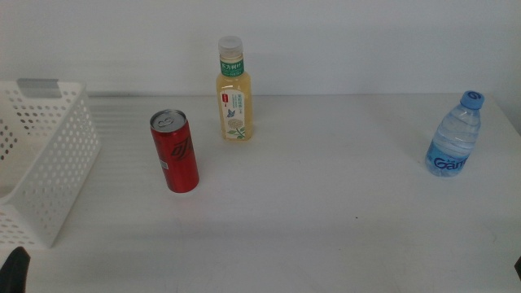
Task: Use arms to grab the bottles and put them into the dustbin to the left of the table.
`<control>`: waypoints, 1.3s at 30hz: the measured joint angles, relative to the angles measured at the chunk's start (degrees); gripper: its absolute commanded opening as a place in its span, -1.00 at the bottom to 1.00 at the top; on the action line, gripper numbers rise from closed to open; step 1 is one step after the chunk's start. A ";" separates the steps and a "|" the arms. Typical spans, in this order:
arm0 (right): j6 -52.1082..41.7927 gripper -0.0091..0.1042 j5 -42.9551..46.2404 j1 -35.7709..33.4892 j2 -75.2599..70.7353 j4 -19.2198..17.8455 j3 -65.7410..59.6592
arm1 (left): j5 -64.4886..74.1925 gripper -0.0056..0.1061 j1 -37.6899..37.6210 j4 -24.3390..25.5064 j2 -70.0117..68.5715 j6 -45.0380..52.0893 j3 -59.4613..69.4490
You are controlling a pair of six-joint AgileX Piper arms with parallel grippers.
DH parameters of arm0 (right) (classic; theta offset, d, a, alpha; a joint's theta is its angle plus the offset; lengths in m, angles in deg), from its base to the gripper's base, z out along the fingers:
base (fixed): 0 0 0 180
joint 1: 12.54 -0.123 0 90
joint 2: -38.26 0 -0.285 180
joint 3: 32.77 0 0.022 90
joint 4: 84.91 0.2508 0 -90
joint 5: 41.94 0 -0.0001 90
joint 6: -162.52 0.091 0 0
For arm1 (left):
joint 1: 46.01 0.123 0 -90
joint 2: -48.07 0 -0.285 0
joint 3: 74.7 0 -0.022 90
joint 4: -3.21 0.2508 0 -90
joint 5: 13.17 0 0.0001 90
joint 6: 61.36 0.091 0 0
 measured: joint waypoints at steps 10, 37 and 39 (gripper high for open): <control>0.00 0.42 0.00 0.00 0.00 0.00 0.00 | -10.71 0.71 -4.46 0.40 8.82 0.00 0.00; 0.00 0.42 0.00 0.00 0.00 0.00 0.00 | -58.76 0.71 -16.52 0.89 62.22 0.06 -0.05; 0.00 0.42 0.00 0.00 0.00 0.00 0.00 | -61.55 0.71 -16.52 0.89 64.06 0.19 -0.05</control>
